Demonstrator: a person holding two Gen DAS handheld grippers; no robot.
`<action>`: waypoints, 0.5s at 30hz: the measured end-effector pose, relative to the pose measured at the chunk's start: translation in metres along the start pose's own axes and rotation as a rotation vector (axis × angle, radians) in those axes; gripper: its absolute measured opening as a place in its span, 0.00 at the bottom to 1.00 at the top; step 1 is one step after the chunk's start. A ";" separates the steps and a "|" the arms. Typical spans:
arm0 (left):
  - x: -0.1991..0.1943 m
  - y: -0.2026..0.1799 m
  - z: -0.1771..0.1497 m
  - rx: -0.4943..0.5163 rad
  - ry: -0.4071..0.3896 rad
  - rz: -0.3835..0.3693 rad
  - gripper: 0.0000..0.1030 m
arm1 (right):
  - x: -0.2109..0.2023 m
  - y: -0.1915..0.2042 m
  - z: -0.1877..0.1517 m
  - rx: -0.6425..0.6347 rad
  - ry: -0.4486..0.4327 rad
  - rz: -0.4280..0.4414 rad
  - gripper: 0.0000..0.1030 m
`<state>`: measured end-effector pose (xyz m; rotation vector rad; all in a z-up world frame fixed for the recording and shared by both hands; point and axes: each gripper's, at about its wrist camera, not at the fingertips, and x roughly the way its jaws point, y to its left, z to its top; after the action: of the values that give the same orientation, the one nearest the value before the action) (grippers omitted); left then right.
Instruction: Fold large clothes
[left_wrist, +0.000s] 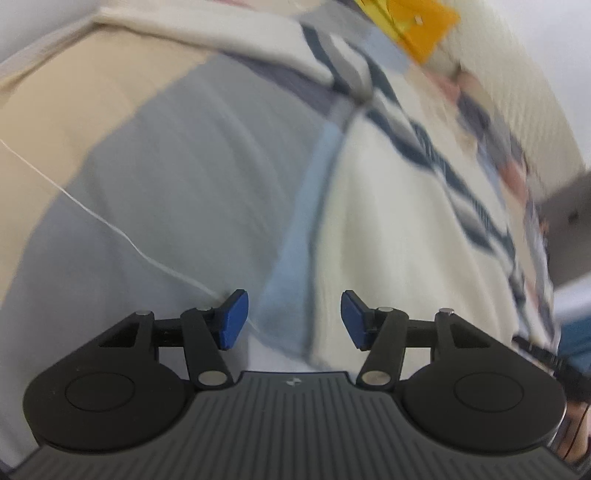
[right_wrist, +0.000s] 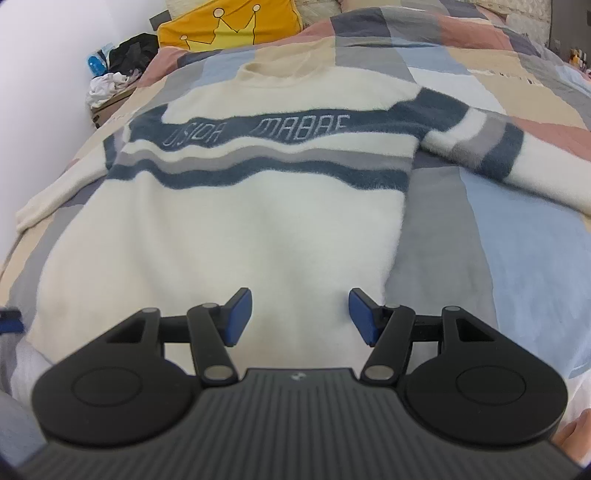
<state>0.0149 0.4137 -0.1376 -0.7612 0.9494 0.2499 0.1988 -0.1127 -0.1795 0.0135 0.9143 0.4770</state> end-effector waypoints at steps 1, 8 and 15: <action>-0.001 0.005 0.004 -0.019 -0.015 0.011 0.60 | 0.000 0.001 0.000 0.000 -0.003 0.003 0.60; -0.003 0.040 0.044 -0.212 -0.158 0.125 0.69 | 0.009 0.012 -0.002 -0.017 -0.015 -0.014 0.61; 0.006 0.060 0.094 -0.321 -0.237 0.146 0.70 | 0.011 0.023 -0.002 0.037 -0.102 -0.023 0.61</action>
<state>0.0484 0.5202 -0.1383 -0.9330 0.7475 0.6177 0.1944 -0.0882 -0.1844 0.0597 0.8226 0.4340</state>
